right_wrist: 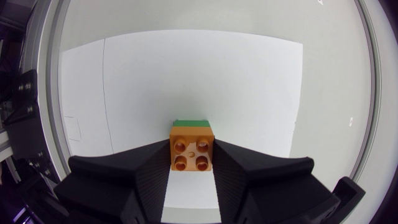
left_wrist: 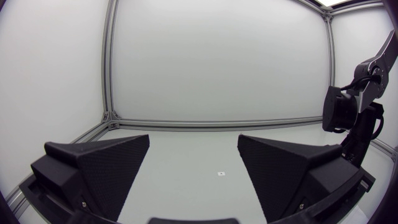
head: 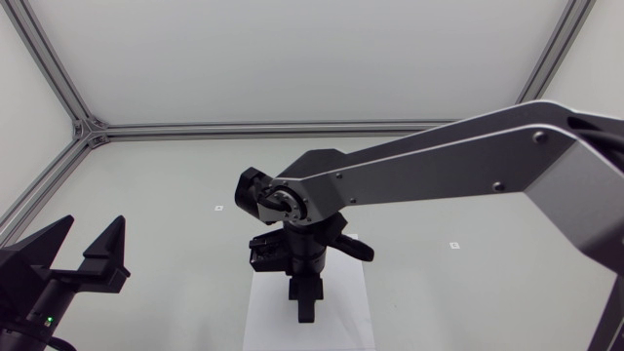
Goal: Pick up the orange 2x2 brick with the right arm and stack it on top of the green 2x2 brick in the center
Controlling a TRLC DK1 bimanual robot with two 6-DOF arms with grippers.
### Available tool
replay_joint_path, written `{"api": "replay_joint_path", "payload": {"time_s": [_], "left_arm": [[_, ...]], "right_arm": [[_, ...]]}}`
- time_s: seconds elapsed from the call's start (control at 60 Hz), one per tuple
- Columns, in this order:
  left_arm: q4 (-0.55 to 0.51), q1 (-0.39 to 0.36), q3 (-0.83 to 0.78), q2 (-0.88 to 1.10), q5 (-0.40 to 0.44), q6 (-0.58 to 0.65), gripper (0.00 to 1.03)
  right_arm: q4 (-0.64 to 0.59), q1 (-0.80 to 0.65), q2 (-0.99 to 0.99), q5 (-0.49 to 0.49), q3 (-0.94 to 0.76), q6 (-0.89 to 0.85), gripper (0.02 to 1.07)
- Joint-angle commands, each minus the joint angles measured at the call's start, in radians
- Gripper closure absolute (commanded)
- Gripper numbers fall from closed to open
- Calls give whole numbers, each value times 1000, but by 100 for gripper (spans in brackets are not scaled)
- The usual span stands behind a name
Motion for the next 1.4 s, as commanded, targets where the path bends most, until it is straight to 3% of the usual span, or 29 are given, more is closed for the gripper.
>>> {"api": "replay_joint_path", "payload": {"time_s": [0.0, 0.167, 0.383, 0.7, 1.383], "left_arm": [[-15, 5, -41, -8, 4, 13, 4], [-15, 5, -41, -8, 4, 13, 4], [-15, 5, -41, -8, 4, 13, 4], [-15, 5, -41, -8, 4, 13, 4], [-13, 5, -41, -8, 4, 13, 4]], "right_arm": [[-7, 6, 69, 7, -46, -7, 92], [-12, 6, 52, 10, -41, -8, 82], [-27, 5, 36, 10, -27, -10, 82], [-39, 5, 32, 13, -9, -10, 70], [-56, 9, 32, 19, 20, -7, 63]]}}
